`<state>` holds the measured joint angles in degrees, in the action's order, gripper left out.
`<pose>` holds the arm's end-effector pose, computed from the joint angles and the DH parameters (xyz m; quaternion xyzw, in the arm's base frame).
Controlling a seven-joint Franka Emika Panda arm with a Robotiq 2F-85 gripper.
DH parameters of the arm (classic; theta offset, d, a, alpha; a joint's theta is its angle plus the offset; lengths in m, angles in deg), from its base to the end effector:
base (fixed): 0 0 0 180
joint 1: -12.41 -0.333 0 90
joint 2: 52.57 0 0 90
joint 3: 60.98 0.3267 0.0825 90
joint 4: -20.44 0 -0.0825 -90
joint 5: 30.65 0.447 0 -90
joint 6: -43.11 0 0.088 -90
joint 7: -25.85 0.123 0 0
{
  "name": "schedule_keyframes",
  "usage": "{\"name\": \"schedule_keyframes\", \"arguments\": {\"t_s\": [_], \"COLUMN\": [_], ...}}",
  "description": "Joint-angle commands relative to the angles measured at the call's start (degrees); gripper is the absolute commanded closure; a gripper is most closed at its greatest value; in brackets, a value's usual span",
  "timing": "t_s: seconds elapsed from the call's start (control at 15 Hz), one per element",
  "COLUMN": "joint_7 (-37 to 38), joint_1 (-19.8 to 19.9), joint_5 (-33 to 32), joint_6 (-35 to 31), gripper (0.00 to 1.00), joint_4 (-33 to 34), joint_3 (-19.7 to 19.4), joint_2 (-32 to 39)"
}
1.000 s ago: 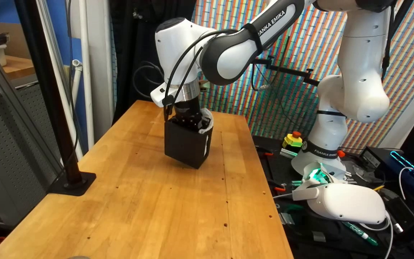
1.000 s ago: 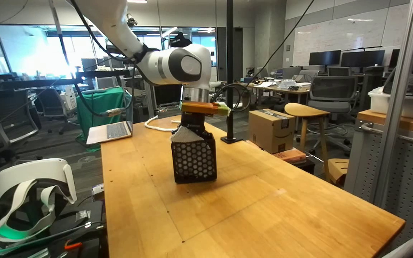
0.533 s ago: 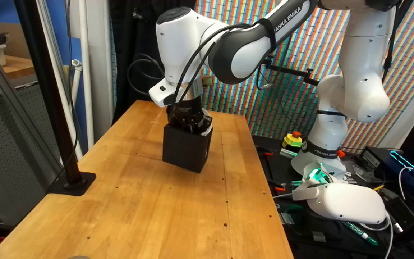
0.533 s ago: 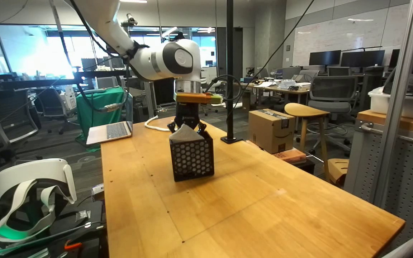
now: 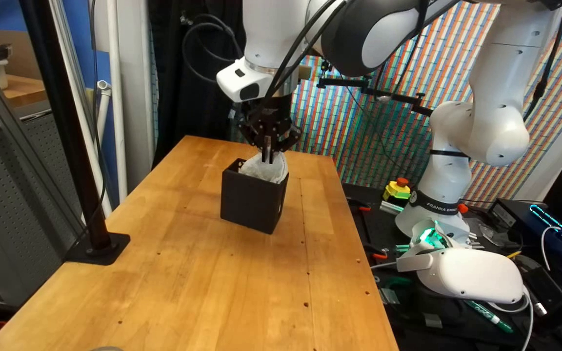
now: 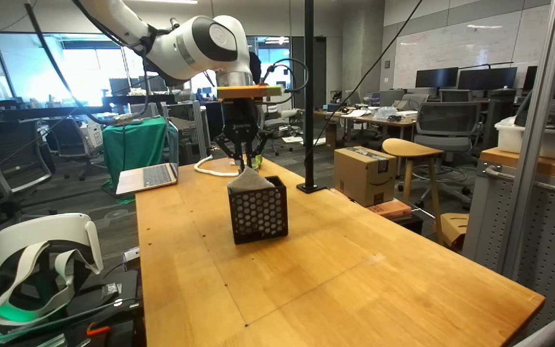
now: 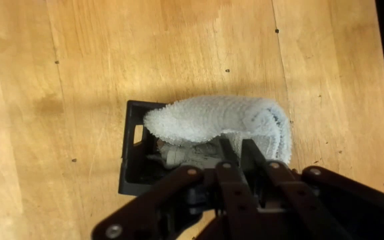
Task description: Put the towel in the box
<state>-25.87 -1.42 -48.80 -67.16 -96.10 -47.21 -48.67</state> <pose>0.5432 0.2532 0.3658 0.7149 0.6808 -0.1123 0.1137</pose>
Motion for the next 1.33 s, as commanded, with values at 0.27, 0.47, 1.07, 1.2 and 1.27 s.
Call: {"name": "schedule_keyframes", "arguments": {"t_s": [0.27, 0.47, 1.07, 1.2, 1.27], "joint_7": [3.6, 4.0, 3.3, 3.3, 3.3], "joint_1": [0.3, 0.5, 1.4, 1.4, 1.4], "joint_5": [-2.2, -3.1, -6.3, -6.7, -6.6], "joint_6": [0.3, -0.5, -4.3, -6.5, -7.6], "gripper": [0.84, 0.84, 0.84, 0.84, 0.84], "joint_4": [-7.2, -9.1, -10.6, -10.9, -11.1], "joint_3": [-0.7, -1.1, -2.3, -2.3, -2.3], "joint_2": [-12.8, -13.0, -7.7, -7.3, -7.2]}}
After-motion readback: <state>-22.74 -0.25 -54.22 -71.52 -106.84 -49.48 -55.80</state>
